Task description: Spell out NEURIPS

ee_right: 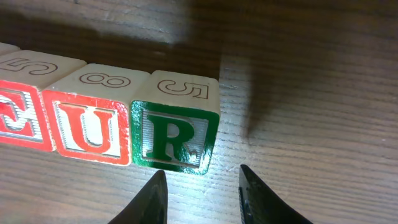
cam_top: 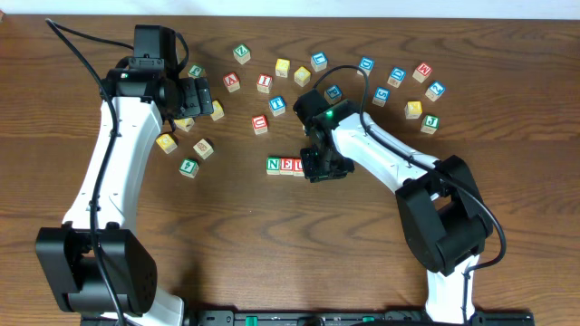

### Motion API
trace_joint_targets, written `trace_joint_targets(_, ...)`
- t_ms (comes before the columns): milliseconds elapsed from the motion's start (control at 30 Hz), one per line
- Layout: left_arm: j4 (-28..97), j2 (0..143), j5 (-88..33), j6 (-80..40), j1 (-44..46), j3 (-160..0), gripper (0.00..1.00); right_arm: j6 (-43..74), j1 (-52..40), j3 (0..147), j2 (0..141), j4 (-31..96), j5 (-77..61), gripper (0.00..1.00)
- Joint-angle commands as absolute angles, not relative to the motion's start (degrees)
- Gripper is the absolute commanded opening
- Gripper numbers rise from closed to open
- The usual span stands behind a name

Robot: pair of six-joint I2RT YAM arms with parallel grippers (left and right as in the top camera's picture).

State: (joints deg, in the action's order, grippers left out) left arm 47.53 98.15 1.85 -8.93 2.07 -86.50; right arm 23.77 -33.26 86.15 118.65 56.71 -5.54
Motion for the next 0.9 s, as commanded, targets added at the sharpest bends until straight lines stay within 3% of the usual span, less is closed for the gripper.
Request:
trace_joint_targets(0,47.51,98.06,2.0,-8.6,1.89,-87.33,0.98,22.85,-33.65,88.71,115.09,57.45,-5.15,0.34)
trace_joint_targets(400,47.51,98.06,2.0,-8.6,1.89,-87.33,0.98,21.5,-26.35,89.3,105.47,55.77,-4.47,0.39)
trace_joint_targets(867,47.51,98.06,2.0,-8.6,1.89,-87.33,0.98,20.91,-17.08,89.3,104.51,53.98,-4.69,0.4)
